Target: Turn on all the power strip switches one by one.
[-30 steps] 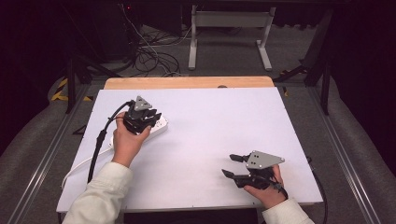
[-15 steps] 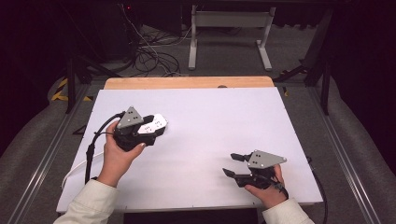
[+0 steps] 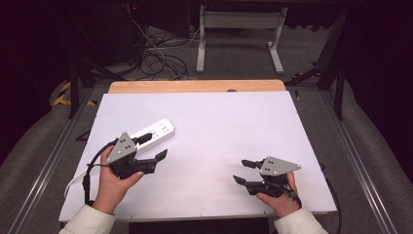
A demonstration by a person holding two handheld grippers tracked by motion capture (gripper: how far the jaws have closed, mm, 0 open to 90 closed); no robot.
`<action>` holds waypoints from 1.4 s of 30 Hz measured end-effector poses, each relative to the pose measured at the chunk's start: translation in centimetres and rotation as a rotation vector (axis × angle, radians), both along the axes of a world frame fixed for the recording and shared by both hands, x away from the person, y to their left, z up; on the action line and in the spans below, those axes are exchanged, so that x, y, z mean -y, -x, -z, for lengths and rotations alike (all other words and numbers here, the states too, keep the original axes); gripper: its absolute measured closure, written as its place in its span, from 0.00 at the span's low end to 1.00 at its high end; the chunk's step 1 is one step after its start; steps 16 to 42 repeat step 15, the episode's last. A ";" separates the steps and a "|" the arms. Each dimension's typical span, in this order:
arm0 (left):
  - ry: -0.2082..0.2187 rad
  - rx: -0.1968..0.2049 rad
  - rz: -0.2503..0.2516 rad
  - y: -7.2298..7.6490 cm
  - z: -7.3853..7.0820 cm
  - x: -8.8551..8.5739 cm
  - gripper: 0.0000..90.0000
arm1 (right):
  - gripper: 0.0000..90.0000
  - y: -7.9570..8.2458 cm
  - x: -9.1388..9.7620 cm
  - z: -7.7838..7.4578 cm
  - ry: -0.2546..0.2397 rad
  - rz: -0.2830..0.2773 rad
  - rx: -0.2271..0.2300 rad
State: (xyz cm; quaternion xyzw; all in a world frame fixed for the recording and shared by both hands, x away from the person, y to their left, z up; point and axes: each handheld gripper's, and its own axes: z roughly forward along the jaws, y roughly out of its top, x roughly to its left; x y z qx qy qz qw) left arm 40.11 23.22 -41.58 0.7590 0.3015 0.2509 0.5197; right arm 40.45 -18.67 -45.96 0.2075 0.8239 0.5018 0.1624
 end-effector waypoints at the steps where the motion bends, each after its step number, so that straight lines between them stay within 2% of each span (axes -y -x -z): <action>1: 0.002 0.002 0.003 0.4 0.5 -0.2 0.28 | 0.45 0.0 0.1 0.0 0.000 0.001 0.000; 6: -0.016 0.049 0.001 1.8 2.5 -1.2 0.23 | 0.44 -0.1 0.2 -0.1 -0.006 0.004 -0.002; 8: -0.015 0.047 0.008 2.2 3.6 -1.6 0.20 | 0.44 -0.1 0.3 -0.1 -0.011 0.003 -0.007; 10: -0.029 0.024 0.024 2.3 4.7 -2.0 0.20 | 0.43 -0.1 0.4 -0.1 -0.017 0.003 -0.010; 12: -0.005 -0.033 0.025 2.2 5.5 -2.6 0.20 | 0.43 -0.1 0.5 -0.2 -0.026 0.003 -0.013; 13: 0.006 -0.047 0.023 2.2 5.6 -2.7 0.20 | 0.43 -0.1 0.5 -0.2 -0.029 0.003 -0.014; 15: 0.012 -0.078 0.006 2.2 5.7 -2.8 0.20 | 0.42 -0.2 0.6 -0.2 -0.035 0.003 -0.017; 42: 0.012 -0.078 0.006 2.2 5.7 -2.8 0.20 | 0.42 -0.2 0.6 -0.2 -0.035 0.003 -0.017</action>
